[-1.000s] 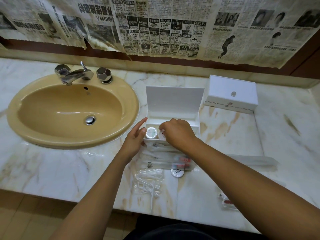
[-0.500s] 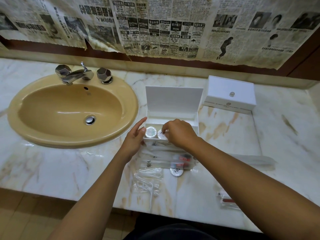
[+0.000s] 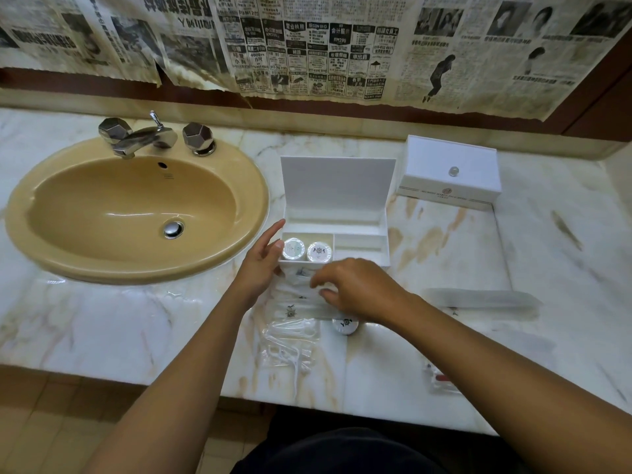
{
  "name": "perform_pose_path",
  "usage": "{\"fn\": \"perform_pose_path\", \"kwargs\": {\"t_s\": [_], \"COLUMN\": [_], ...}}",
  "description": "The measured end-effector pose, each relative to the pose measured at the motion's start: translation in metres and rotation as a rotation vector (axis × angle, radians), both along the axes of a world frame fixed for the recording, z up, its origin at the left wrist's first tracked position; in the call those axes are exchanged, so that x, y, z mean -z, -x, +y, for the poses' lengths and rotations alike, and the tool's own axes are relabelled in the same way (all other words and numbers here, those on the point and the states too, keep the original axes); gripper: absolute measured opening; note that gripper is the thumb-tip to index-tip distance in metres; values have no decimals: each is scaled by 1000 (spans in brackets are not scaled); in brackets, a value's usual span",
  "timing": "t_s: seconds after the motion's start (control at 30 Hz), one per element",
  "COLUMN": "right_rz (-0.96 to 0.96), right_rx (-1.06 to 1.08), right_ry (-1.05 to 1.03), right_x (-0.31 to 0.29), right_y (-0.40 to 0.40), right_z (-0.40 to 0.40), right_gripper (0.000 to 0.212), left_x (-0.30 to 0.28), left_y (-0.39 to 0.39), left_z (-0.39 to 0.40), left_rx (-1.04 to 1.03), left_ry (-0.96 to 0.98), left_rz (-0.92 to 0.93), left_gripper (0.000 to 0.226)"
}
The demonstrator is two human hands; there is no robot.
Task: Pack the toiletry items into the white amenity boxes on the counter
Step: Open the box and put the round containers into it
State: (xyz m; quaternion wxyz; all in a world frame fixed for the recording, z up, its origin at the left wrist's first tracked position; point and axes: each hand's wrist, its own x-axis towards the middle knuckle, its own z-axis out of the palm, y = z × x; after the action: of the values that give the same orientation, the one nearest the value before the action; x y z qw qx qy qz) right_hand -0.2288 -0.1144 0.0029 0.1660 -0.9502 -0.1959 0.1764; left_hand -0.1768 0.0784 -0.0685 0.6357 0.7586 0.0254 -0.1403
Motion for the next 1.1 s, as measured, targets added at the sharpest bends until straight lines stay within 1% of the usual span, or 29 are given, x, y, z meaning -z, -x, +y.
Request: {"fn": "perform_pose_path", "kwargs": {"t_s": [0.13, 0.2, 0.37, 0.5, 0.57, 0.67, 0.93, 1.1], "right_rz": [195, 228, 163, 234, 230, 200, 65, 31], "right_rx": [-69, -117, -166, -216, -216, -208, -291, -290], "right_ry": [56, 104, 139, 165, 161, 190, 233, 191], "right_x": [22, 31, 27, 26, 28, 27, 37, 44], "right_y": [27, 34, 34, 37, 39, 37, 36, 36], "right_z": [-6, -9, -18, -19, -18, -16, -16, -14], "right_gripper": [30, 32, 38, 40, 42, 43, 39, 40], "left_x": [1, 2, 3, 1, 1, 2, 6, 3], "left_y": [0, 0, 1, 2, 2, 2, 0, 0], "left_z": [0, 0, 1, 0, -1, -1, 1, 0], "left_rx": [-5, -5, 4, 2, 1, -6, -1, -5], "left_ry": [-8, -4, -10, -22, -15, -12, -15, -25], "left_rz": [9, 19, 37, 35, 34, 30, 23, 20], "left_gripper": [40, 39, 39, 38, 38, 38, 40, 40]}}
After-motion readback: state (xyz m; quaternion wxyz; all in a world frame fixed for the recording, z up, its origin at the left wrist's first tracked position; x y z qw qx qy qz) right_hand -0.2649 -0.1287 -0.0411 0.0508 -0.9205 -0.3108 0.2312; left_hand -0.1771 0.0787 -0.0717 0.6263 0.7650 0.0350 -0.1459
